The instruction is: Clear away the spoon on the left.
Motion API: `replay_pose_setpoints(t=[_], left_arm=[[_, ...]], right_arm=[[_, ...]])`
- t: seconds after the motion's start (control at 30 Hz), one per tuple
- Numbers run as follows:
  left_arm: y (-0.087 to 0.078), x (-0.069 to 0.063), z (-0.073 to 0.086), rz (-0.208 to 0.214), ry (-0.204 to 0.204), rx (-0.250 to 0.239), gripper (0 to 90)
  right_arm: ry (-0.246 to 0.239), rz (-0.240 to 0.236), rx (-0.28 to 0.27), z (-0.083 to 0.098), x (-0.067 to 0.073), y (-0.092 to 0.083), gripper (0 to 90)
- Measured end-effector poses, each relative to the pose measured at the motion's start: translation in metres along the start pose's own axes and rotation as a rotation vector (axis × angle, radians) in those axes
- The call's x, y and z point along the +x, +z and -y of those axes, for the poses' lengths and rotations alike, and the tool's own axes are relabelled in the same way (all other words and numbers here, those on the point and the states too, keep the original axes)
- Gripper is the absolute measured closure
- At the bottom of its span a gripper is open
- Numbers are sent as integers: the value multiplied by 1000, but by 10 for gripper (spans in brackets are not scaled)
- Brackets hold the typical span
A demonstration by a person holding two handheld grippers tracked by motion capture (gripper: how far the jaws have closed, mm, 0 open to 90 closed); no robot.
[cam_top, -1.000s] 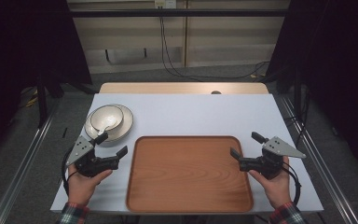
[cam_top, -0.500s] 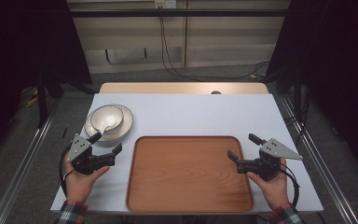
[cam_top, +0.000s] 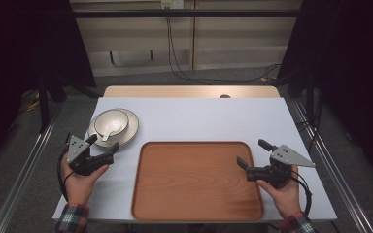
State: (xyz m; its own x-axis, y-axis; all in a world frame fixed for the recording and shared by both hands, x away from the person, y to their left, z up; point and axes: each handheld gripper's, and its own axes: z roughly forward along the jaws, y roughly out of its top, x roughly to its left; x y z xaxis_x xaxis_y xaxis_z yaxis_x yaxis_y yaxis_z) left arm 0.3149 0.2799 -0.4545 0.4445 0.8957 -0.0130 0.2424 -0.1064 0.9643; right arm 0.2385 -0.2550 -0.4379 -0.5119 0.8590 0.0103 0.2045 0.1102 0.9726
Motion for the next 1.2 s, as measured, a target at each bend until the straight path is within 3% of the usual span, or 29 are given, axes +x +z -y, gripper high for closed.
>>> replay_pose_setpoints(t=[0.2,0.33,0.5,0.8,0.87,1.2], left_arm=[[1,8,4,-26,-32,4,260],[2,12,6,-34,-22,-5,338],[7,15,8,-59,-15,27,400],[11,16,9,-43,-26,38,502],[11,16,8,-57,-29,32,547],[13,13,8,-54,-72,31,681]], right_arm=[[-1,3,0,0,0,0,24],[1,-1,-7,0,0,0,26],[-2,2,-9,-1,0,-1,27],[-8,-2,-8,-1,0,-1,29],[-4,0,-8,-1,0,-1,29],[-10,-7,-3,0,0,-1,30]])
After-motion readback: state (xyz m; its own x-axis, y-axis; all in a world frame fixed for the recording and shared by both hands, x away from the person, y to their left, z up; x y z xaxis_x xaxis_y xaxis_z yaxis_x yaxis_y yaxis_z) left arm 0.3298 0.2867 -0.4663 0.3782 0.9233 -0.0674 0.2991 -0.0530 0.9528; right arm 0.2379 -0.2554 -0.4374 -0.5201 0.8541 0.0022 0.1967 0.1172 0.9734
